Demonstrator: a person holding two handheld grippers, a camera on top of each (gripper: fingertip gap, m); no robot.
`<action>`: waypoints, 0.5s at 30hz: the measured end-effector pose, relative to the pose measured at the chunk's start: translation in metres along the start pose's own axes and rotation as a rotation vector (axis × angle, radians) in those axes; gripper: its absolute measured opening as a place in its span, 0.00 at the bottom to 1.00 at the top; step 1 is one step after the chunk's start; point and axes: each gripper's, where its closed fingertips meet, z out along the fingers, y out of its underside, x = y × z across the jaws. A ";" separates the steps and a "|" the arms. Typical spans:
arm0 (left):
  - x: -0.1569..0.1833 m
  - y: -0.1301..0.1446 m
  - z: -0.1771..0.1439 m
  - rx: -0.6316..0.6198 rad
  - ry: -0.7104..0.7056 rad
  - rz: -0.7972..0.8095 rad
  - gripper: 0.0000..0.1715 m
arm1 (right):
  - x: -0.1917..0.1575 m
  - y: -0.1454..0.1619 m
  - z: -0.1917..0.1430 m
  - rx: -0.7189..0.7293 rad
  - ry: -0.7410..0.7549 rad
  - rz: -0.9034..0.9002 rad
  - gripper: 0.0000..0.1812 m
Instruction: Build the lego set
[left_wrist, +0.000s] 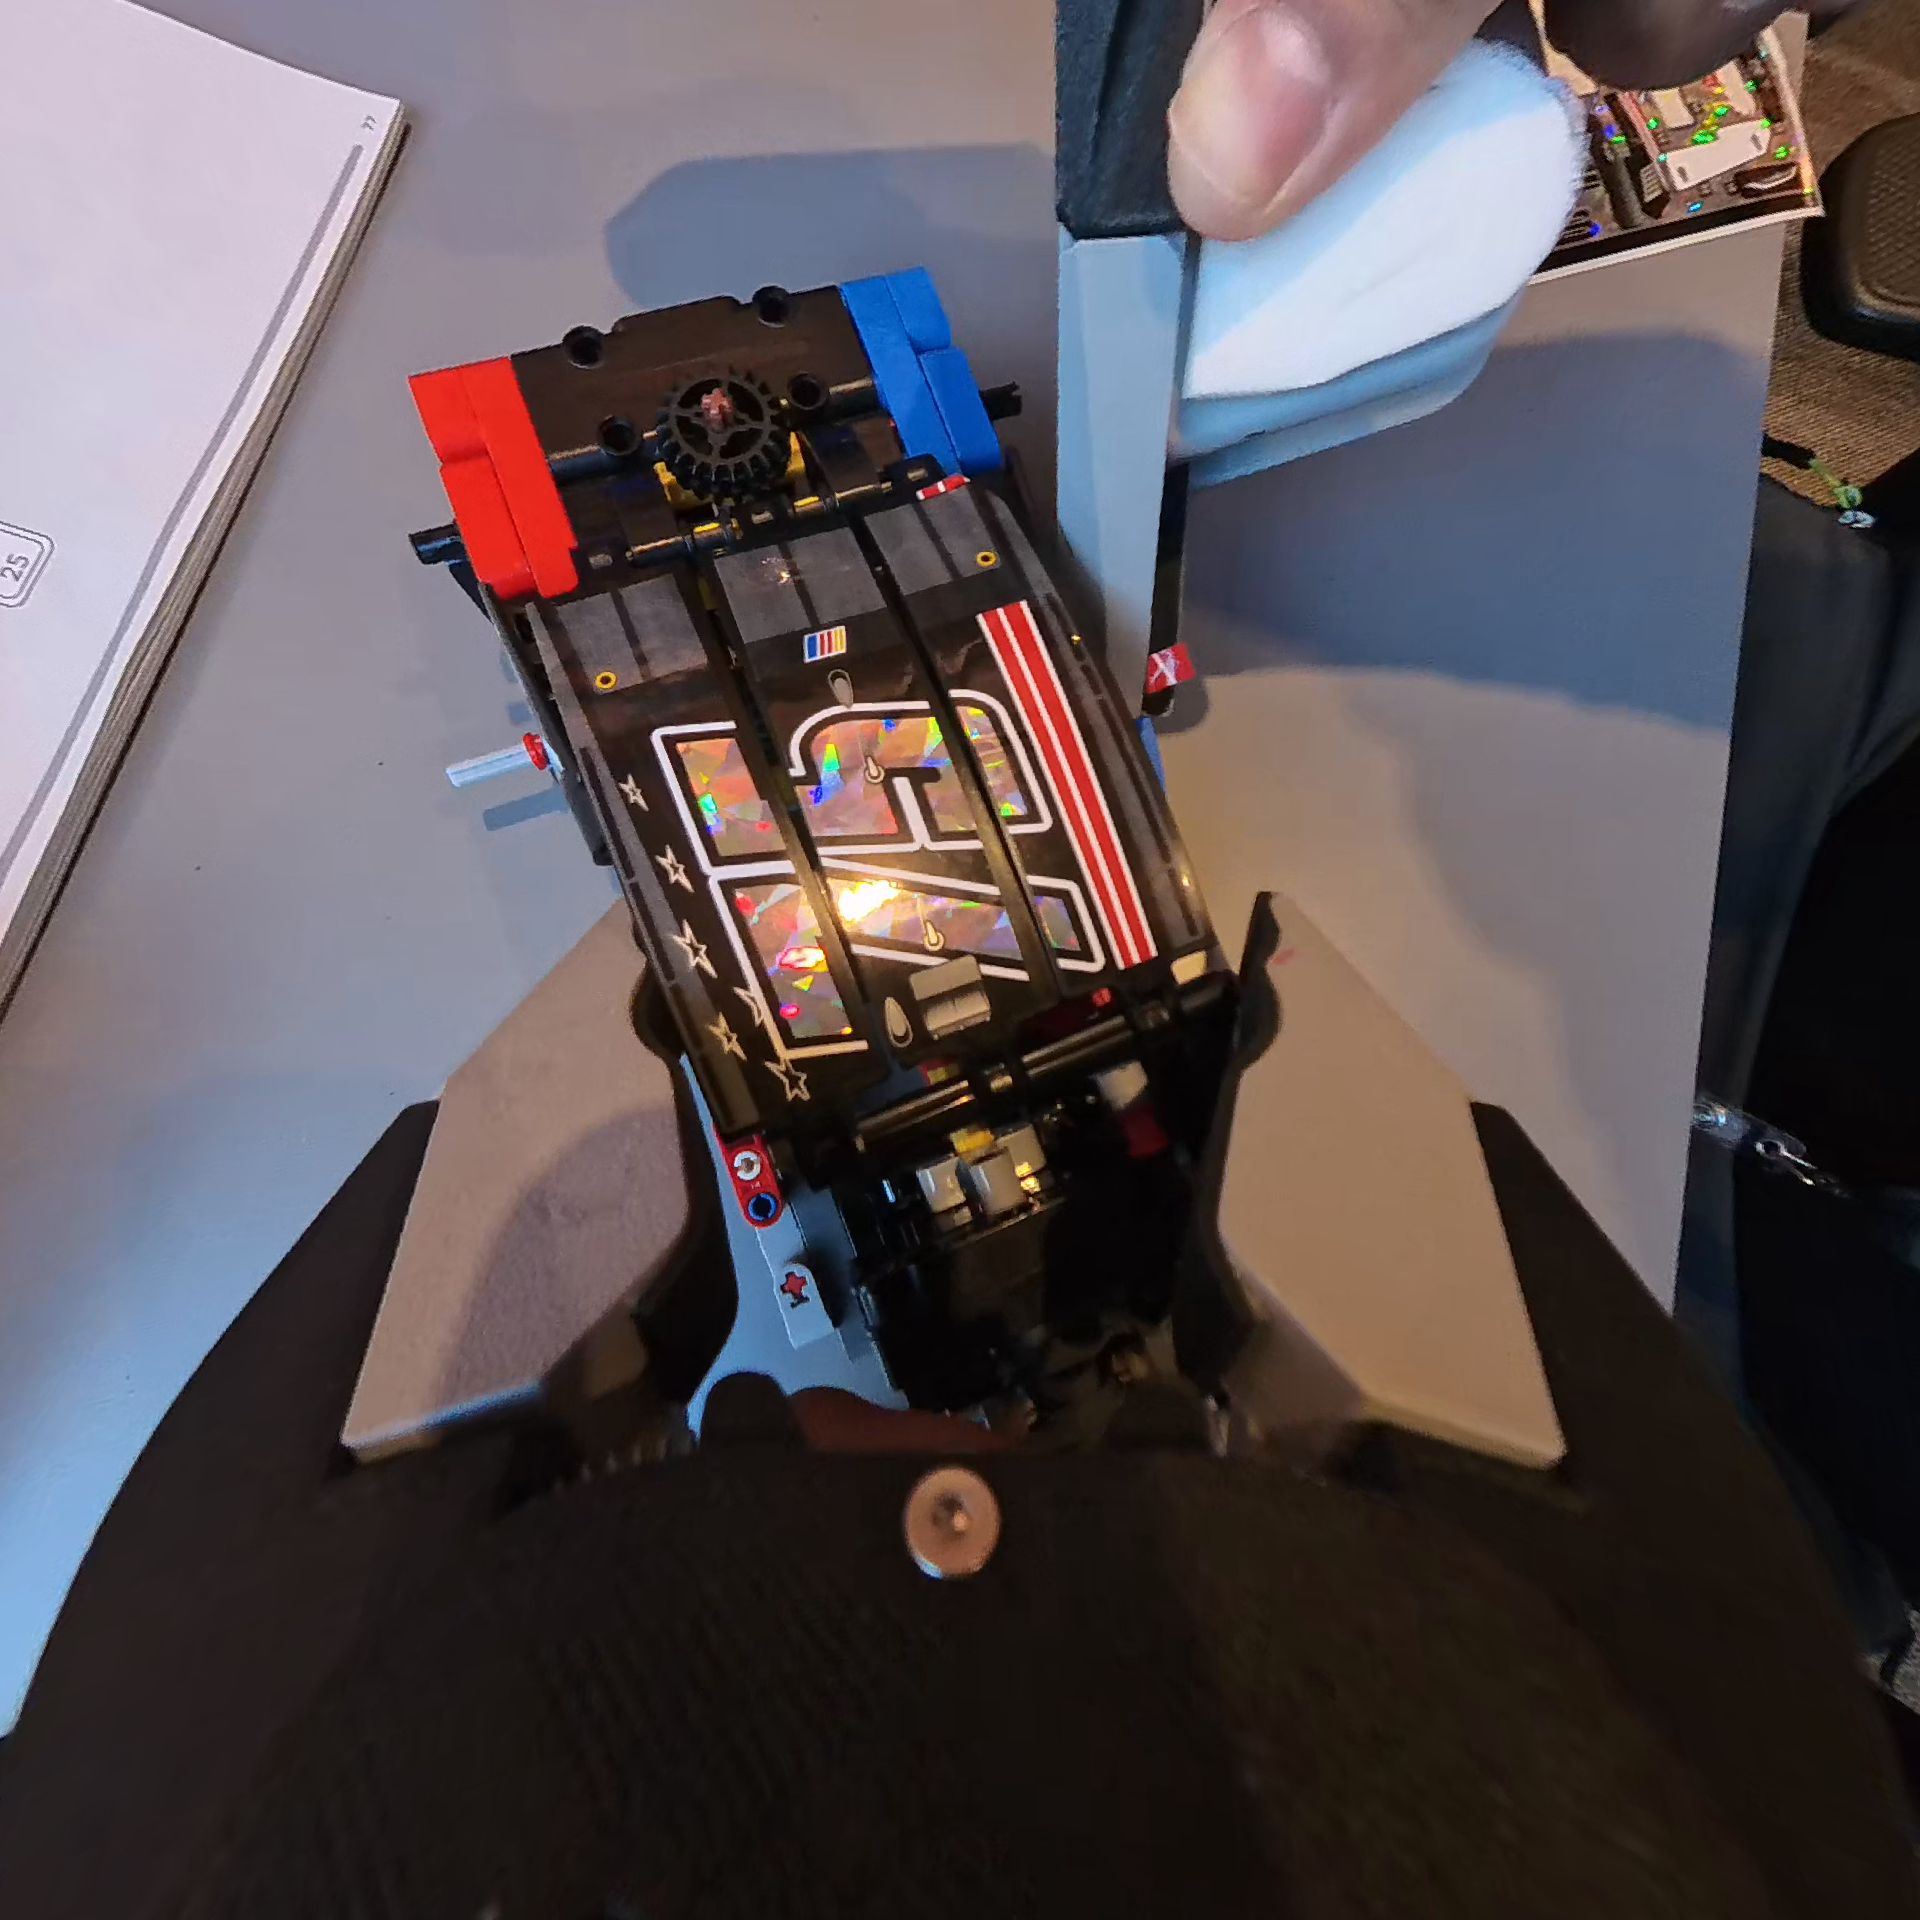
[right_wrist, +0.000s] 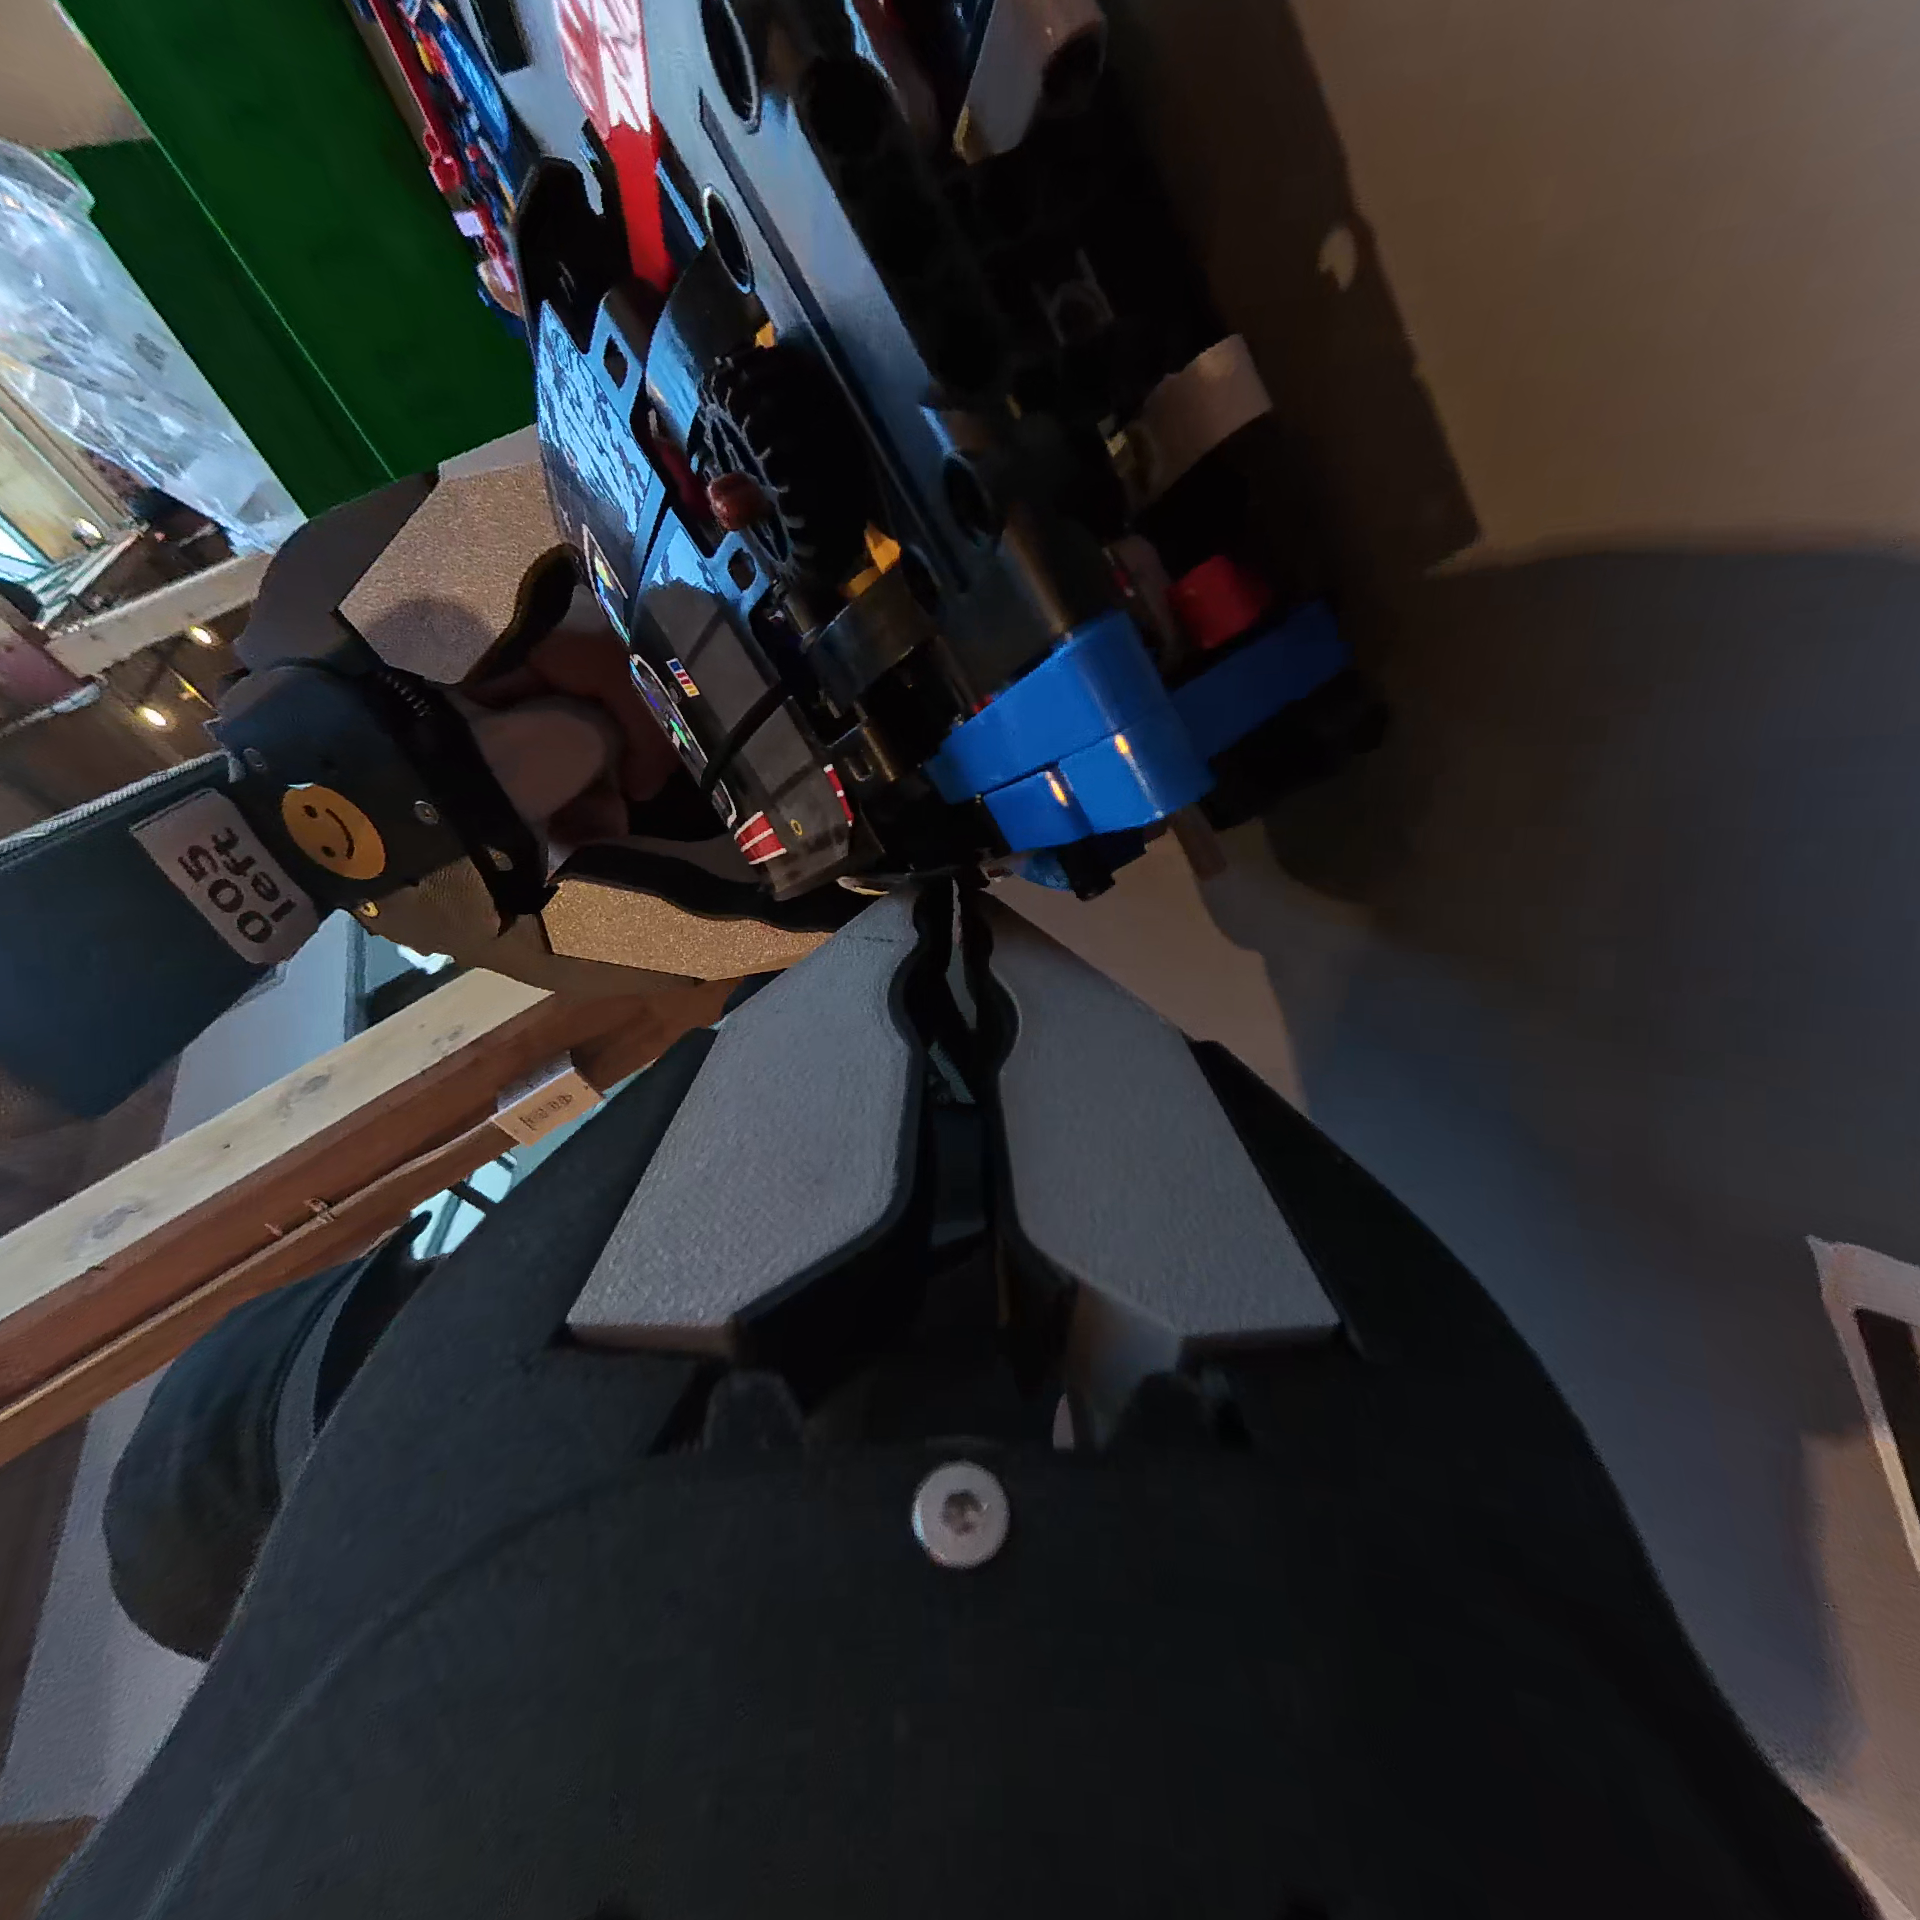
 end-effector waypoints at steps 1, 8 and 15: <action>0.000 0.000 0.000 0.000 0.001 0.000 0.62 | 0.000 0.000 0.000 0.000 0.010 -0.005 0.00; 0.000 0.000 0.000 0.001 0.002 -0.001 0.62 | 0.003 0.000 0.000 -0.049 0.151 -0.011 0.00; 0.000 0.000 0.000 -0.001 -0.006 0.002 0.62 | 0.004 -0.001 -0.001 -0.040 0.191 -0.009 0.00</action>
